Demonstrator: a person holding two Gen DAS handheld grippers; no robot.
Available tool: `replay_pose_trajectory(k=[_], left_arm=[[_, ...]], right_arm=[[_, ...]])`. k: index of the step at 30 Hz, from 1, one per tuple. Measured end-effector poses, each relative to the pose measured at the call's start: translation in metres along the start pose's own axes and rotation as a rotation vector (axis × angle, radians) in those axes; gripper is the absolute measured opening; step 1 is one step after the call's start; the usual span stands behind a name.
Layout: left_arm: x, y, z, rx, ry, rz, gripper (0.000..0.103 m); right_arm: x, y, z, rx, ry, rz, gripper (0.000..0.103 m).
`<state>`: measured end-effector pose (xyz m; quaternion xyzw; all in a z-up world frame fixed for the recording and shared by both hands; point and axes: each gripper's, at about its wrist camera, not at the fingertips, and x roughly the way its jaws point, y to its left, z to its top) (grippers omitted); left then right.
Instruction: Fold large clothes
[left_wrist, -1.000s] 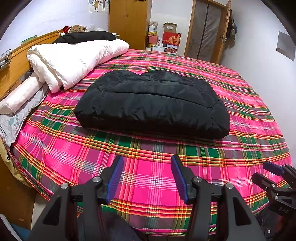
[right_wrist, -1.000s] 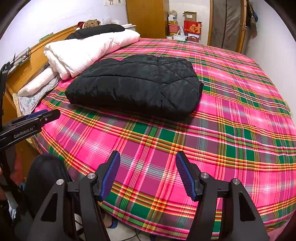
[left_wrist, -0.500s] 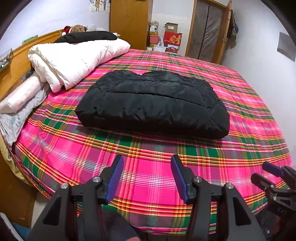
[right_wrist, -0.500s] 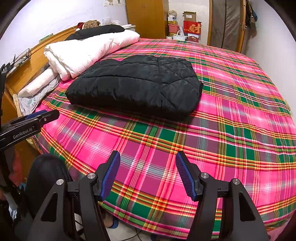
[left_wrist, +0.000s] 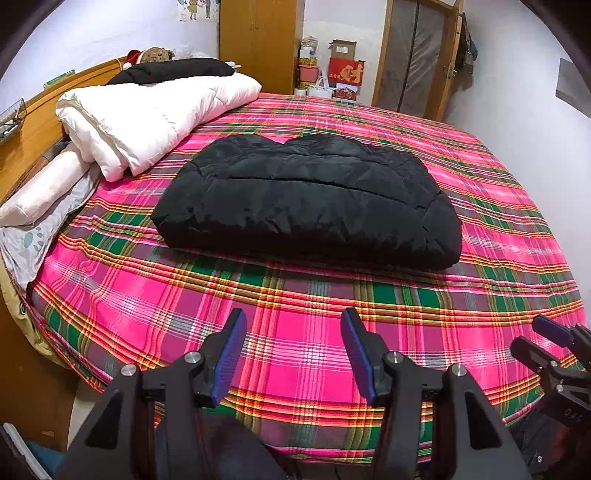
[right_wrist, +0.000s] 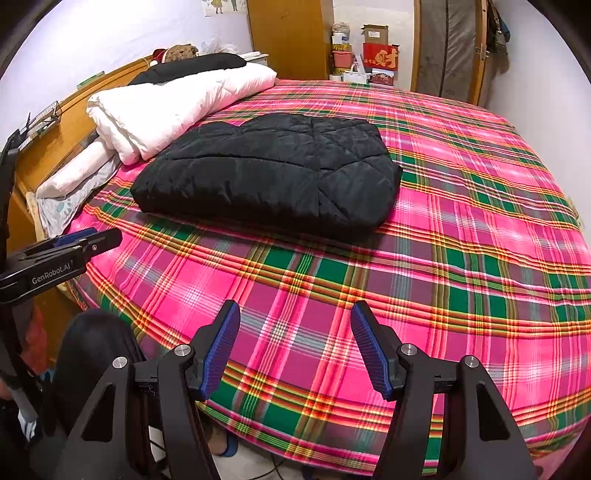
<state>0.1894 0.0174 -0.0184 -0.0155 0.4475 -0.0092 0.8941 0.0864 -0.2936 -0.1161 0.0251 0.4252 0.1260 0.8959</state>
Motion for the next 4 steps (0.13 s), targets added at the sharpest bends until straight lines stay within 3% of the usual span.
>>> replay_pose_trajectory(k=[4], left_arm=[[-0.0015,0.0016,0.0005,-0.002,0.001,0.004,0.055]], right_arm=[[-0.0031,-0.0012,-0.0002,0.009,-0.009,0.002,0.063]])
